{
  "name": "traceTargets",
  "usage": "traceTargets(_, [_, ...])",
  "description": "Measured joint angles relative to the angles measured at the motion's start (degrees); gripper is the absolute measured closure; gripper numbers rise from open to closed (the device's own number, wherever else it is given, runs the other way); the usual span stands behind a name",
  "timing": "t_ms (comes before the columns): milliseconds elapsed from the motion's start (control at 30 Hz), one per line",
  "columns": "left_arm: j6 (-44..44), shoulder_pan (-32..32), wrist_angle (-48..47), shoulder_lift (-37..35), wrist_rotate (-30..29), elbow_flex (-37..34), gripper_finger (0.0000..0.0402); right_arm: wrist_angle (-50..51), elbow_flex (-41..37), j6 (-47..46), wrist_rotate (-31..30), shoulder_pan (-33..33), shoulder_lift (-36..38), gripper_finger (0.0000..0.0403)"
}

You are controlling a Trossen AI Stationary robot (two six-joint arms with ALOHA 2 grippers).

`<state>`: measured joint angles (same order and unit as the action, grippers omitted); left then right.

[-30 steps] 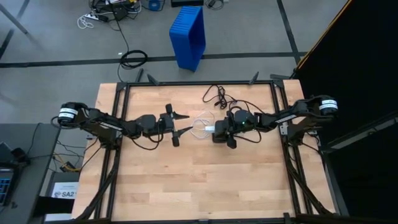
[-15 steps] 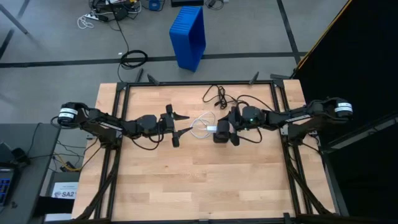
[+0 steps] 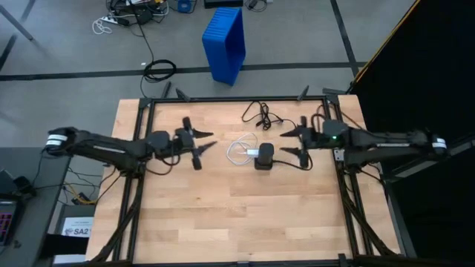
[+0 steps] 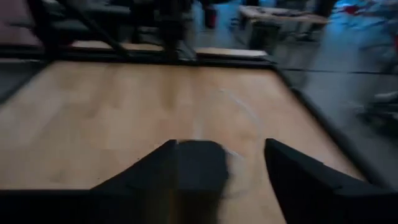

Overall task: Insert USB
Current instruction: Return to Home Position

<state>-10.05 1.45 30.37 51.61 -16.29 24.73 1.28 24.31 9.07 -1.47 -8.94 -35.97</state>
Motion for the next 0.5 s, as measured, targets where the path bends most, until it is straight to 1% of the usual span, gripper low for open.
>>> traceTargets(33, [0.0,0.4,-0.9,-2.0,0.0,0.0,0.0377,0.0,-0.6,1.1,0.0,-0.4,1.6,0.0262])
traceTargets(67, [0.2,0.9,-1.7,-3.7,0.1,0.0,0.0388,-0.4,-1.3,2.0,0.1,-0.9,3.0,0.0286])
traceTargets(167, [1.5,2.7,-6.0,-7.4,0.0,0.0,0.0393,-3.0,-3.6,4.4,2.8,-2.6,6.6,0.0362])
traceTargets(200, [1.9,3.3,-7.5,-8.2,0.0,0.0,0.0395,-3.9,-4.4,5.1,4.2,-3.1,7.6,0.0382])
traceTargets(233, [2.3,3.8,-8.2,-8.8,0.0,-0.3,0.0398,-5.1,-5.3,5.3,5.3,-3.7,8.5,0.0392])
traceTargets(367, [3.0,6.2,-7.8,-11.0,1.2,-3.7,0.04,-9.0,-9.3,5.2,6.2,-6.4,13.2,0.0396])
traceTargets(500, [3.0,9.2,-7.4,-17.3,1.5,-6.3,0.0401,-10.5,-12.5,5.1,6.6,-10.6,19.0,0.0401])
